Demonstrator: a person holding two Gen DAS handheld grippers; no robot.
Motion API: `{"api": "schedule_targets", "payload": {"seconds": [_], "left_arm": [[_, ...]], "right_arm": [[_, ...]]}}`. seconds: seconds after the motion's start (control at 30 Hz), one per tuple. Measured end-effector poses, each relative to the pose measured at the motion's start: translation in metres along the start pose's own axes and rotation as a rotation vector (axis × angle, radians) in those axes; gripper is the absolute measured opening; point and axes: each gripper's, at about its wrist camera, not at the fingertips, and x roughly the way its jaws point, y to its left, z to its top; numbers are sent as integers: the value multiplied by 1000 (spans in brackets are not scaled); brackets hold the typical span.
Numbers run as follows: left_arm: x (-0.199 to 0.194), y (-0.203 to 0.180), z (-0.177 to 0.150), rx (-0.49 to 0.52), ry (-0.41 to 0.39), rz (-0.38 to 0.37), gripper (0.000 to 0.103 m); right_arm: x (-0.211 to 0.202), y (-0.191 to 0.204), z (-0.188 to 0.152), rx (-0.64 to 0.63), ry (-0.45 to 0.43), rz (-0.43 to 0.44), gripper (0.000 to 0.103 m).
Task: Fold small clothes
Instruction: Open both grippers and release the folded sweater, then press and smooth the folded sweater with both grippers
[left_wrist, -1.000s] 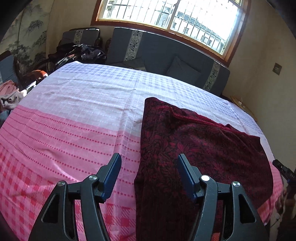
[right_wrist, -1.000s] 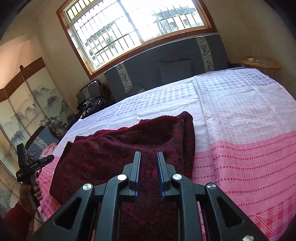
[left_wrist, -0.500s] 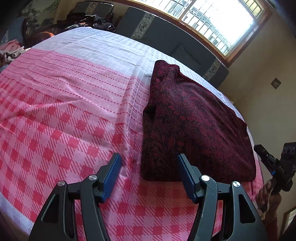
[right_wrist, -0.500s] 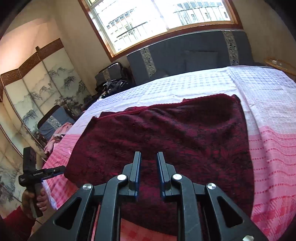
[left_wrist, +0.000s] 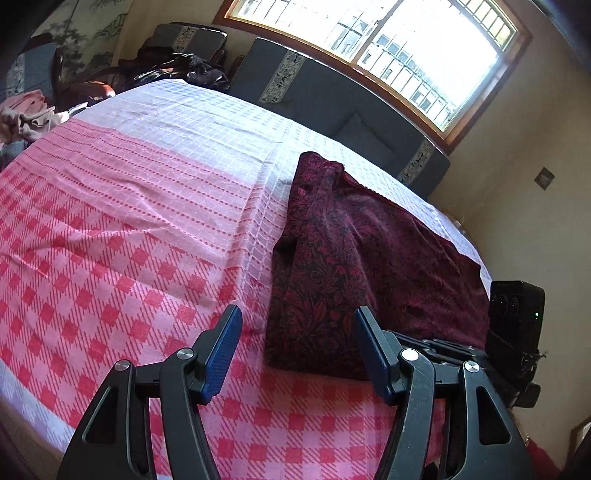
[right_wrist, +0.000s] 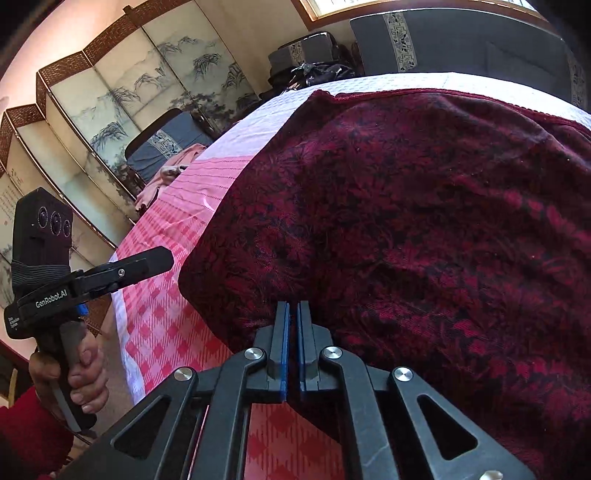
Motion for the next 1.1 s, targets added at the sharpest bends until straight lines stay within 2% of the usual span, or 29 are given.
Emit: {"api": "schedule_targets", "payload": {"seconds": [0.07, 0.13, 0.2, 0.27, 0.3, 0.4, 0.5, 0.6, 0.67, 0.77, 0.83, 0.87, 0.97, 1.0, 1.1], "left_arm": [[5, -22, 4, 46, 16, -61, 63], [18, -40, 5, 100, 12, -81, 63], [38, -48, 4, 132, 38, -57, 63], [58, -44, -1, 121, 92, -38, 63], [63, -41, -4, 112, 109, -29, 63], [65, -37, -8, 136, 93, -17, 63], [67, -41, -12, 178, 89, 13, 63], [68, -46, -16, 210, 81, 41, 63], [69, -49, -18, 224, 73, 51, 63], [71, -48, -19, 219, 65, 48, 63], [71, -45, -19, 210, 65, 44, 63], [71, -45, -19, 210, 65, 46, 63], [72, -49, -18, 219, 69, 64, 63], [73, -50, -18, 225, 72, 71, 64], [76, -54, -18, 227, 73, 81, 65]], "right_arm": [[0, -3, 0, 14, 3, 15, 0], [-1, -3, -1, 19, -2, 21, 0], [-5, -8, -1, 49, -20, 56, 0], [-19, -18, -3, 100, -64, 100, 4], [-31, -24, -6, 115, -98, 101, 9], [-73, -50, -5, 145, -175, 35, 10], [-106, -98, 9, 194, -194, -107, 10], [-130, -161, 26, 313, -222, -140, 10], [-136, -203, 36, 409, -208, -117, 10], [-148, -247, 37, 521, -254, -223, 0], [-151, -274, 24, 651, -296, -123, 0], [-150, -282, 19, 673, -301, -84, 0], [-163, -279, 17, 634, -354, -102, 0], [-172, -275, 20, 617, -383, -107, 9], [-184, -247, 28, 544, -411, -128, 10]]}}
